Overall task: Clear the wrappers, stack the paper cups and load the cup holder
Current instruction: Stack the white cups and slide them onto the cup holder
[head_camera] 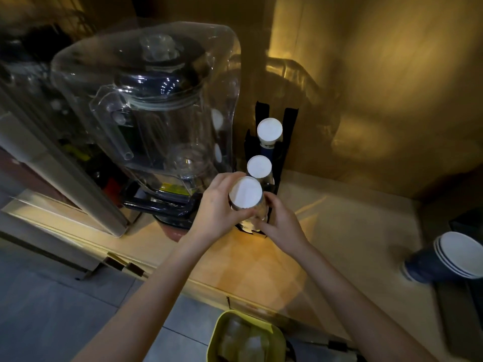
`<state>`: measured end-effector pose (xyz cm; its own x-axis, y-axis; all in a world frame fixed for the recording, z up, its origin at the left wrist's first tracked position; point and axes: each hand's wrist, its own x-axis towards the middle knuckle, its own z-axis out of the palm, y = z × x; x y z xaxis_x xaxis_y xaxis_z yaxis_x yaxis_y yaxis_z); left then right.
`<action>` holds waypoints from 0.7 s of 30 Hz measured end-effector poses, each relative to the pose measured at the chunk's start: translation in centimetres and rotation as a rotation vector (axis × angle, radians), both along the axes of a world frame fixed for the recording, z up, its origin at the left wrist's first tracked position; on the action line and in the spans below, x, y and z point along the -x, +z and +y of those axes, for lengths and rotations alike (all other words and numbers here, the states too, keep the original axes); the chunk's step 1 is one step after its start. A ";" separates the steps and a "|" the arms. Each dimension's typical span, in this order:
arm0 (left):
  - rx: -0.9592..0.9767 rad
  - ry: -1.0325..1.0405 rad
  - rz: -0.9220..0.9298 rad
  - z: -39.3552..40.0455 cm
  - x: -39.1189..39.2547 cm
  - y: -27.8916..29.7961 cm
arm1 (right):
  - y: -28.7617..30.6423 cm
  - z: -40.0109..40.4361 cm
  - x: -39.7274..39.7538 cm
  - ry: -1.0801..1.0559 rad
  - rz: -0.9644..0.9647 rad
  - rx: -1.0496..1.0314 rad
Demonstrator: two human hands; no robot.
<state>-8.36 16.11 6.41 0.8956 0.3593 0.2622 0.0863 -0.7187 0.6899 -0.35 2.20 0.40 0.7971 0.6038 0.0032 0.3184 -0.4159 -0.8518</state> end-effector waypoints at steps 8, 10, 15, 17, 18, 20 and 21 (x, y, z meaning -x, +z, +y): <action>0.016 -0.004 0.115 -0.7 -1.3 -2.4 | 0.3 -0.2 0.0 -0.045 -0.118 -0.031; 0.022 -0.003 0.135 -0.7 -1.5 -2.9 | 0.3 -0.1 0.0 -0.034 -0.136 -0.025; 0.008 -0.009 0.188 -1.0 -1.6 -3.8 | -0.1 -0.1 0.0 -0.004 -0.128 0.027; -0.005 -0.016 0.208 -1.1 -1.7 -4.1 | -0.3 -0.1 0.1 0.005 -0.098 0.036; -0.010 -0.017 0.216 -1.2 -1.8 -4.1 | -0.3 -0.1 0.2 0.007 -0.085 0.043; -0.018 -0.017 0.225 -1.4 -1.9 -4.2 | -0.3 0.0 0.3 0.011 -0.073 0.061; -0.022 -0.018 0.227 -1.4 -2.0 -4.4 | -0.3 0.0 0.3 0.017 -0.078 0.072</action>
